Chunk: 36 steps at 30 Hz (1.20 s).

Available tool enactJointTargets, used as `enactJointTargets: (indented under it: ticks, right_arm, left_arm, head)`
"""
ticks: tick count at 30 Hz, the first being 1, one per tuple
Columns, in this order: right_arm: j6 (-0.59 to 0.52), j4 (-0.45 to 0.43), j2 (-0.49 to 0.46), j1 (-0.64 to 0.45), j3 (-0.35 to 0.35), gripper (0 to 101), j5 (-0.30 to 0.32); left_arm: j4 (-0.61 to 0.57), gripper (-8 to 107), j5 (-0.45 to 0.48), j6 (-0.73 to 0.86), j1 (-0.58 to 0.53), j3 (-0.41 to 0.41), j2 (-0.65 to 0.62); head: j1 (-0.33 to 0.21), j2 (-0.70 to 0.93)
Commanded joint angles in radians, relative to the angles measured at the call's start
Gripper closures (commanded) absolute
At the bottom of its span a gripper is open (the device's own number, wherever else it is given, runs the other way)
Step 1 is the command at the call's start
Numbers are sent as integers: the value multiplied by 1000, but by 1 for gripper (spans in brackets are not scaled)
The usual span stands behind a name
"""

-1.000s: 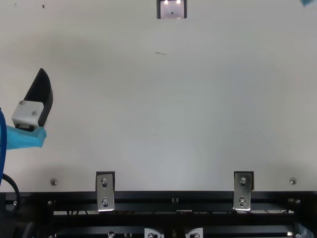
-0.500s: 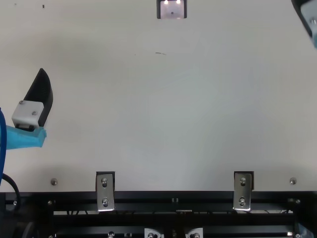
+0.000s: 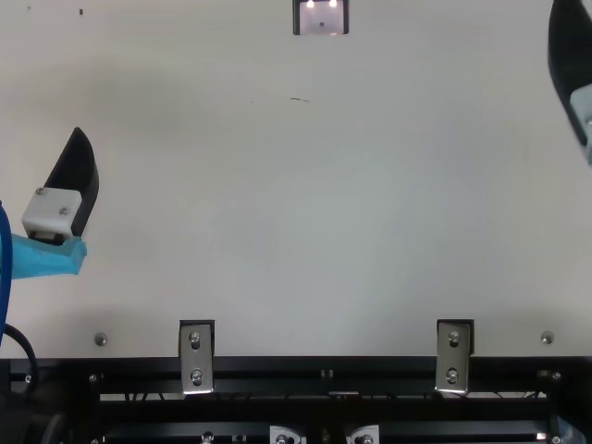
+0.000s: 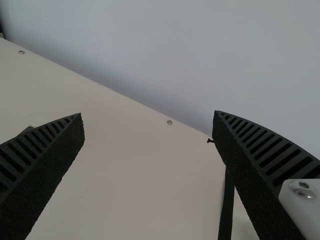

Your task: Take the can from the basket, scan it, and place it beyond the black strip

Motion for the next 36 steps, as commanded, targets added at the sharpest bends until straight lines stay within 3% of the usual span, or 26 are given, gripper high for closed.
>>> enactJointTargets:
  ticks: [1, 15, 23, 36]
  right_arm:
    - [22, -17, -14, 1, 11, 0, -9]
    - [55, -41, -35, 4, 25, 0, -16]
    - [111, -116, -33, -7, 22, 0, -34]
    - [214, -212, -179, -37, 127, 0, -90]
  left_arm:
    - [0, 9, 0, 0, 0, 0, 0]
    - [0, 9, 0, 0, 0, 0, 0]
    - [29, 9, -14, -28, -1, -9, -4]
    - [149, 9, -108, -183, -4, 38, -136]
  head:
    - [-17, 6]
    - [-17, 6]
    - [-17, 6]
    - [-17, 6]
